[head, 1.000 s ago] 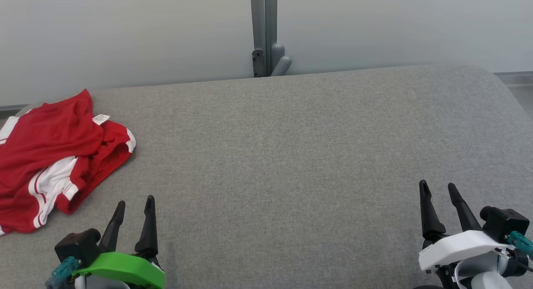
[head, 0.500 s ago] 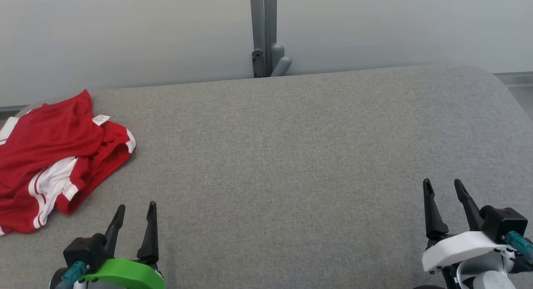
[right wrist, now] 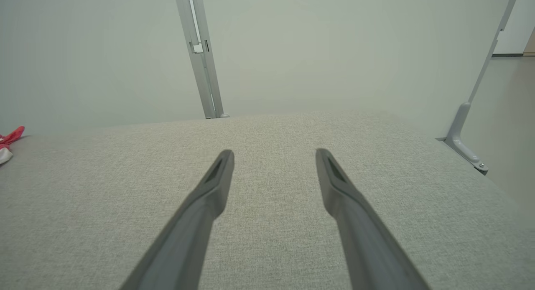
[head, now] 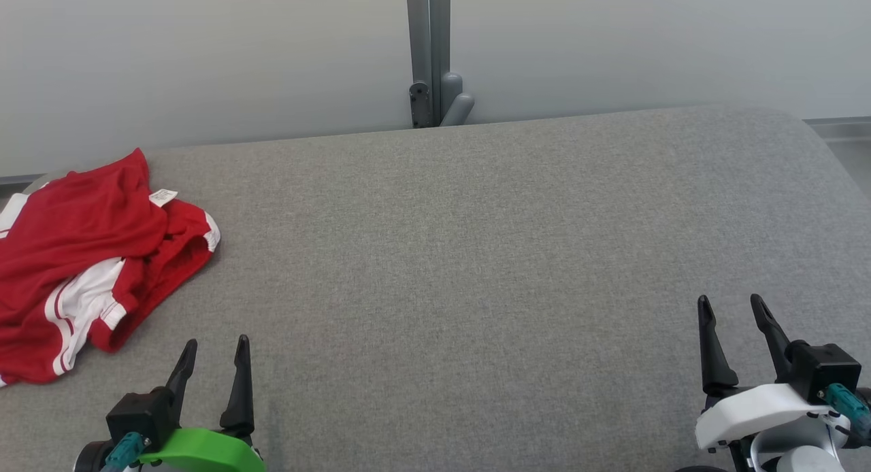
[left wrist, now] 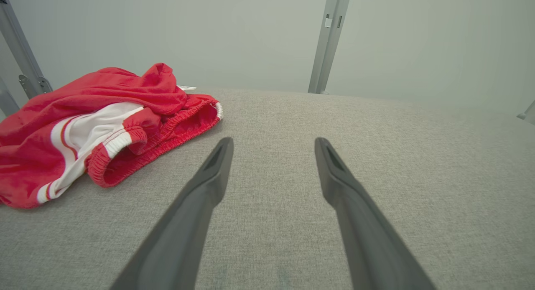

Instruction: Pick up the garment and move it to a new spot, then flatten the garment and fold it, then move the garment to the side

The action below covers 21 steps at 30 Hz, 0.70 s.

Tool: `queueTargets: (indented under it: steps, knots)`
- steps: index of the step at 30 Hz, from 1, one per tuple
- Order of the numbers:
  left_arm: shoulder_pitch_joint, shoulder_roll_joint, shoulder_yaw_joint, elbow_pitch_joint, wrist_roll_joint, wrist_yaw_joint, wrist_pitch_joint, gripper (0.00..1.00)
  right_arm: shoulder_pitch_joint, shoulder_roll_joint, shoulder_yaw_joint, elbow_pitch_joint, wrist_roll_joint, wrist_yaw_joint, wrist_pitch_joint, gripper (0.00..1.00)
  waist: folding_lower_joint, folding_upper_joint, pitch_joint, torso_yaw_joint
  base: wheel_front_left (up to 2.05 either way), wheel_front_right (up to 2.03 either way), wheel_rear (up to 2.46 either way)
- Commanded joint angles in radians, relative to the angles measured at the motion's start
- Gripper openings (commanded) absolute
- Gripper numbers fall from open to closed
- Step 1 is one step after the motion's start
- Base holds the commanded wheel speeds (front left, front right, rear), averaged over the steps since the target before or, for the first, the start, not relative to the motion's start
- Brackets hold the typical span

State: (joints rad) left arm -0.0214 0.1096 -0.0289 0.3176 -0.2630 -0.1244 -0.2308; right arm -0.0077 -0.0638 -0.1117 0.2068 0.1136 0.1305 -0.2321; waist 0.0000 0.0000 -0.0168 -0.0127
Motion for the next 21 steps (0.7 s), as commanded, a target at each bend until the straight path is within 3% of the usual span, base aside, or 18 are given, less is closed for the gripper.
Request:
queueTargets:
  steps: [1, 21]
  knots:
    - [-0.009, 0.0, 0.006, 0.001, 0.012, -0.006, -0.007, 1.0, 0.006, -0.001, -0.004, 0.0, -0.018, 0.0, -0.009, 1.0, 0.0, 0.0, -0.001, -0.001, 0.0, 0.0, 0.0]
    - [-0.013, -0.007, 0.022, 0.048, 0.07, -0.007, -0.034, 1.0, 0.02, 0.004, -0.018, 0.017, -0.082, 0.0, -0.034, 1.0, 0.0, 0.0, -0.01, -0.006, 0.0, 0.0, 0.0]
